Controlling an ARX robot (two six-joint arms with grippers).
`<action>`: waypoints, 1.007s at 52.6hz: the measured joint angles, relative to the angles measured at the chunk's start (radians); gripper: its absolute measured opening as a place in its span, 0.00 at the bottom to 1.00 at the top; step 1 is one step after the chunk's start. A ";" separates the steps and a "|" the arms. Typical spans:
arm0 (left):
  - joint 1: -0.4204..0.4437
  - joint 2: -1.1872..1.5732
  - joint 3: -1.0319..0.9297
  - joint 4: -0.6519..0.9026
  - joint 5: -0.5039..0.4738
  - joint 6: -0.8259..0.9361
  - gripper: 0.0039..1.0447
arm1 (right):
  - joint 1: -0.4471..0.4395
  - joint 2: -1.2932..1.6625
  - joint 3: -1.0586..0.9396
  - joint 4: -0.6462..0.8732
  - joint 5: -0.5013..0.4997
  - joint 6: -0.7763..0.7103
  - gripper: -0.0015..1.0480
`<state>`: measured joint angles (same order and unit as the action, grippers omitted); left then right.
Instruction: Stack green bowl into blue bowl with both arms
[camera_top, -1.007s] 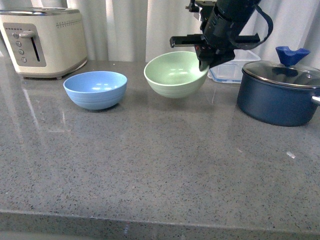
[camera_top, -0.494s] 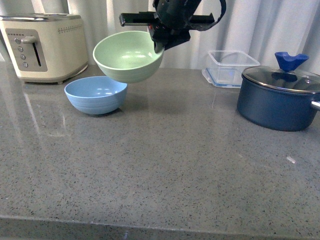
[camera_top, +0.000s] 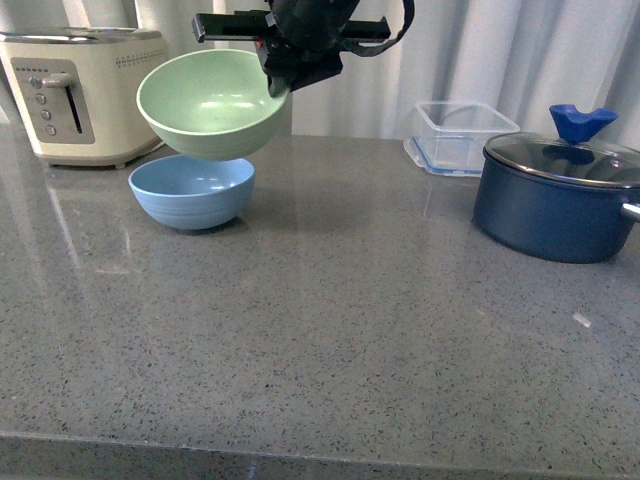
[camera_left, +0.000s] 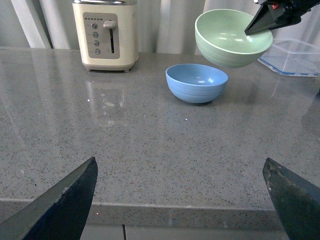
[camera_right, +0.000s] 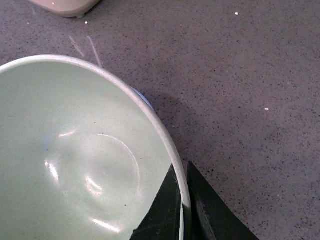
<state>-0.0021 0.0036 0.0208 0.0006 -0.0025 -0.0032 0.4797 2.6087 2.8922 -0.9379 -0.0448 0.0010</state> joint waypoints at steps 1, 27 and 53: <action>0.000 0.000 0.000 0.000 0.000 0.000 0.94 | 0.002 0.000 0.000 0.005 -0.002 0.000 0.01; 0.000 0.000 0.000 0.000 0.000 0.000 0.94 | 0.012 0.025 0.000 0.050 -0.021 -0.041 0.01; 0.000 0.000 0.000 0.000 0.000 0.000 0.94 | 0.029 0.037 0.000 0.081 -0.058 -0.055 0.01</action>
<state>-0.0021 0.0036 0.0208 0.0006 -0.0025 -0.0032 0.5083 2.6457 2.8922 -0.8566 -0.1032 -0.0540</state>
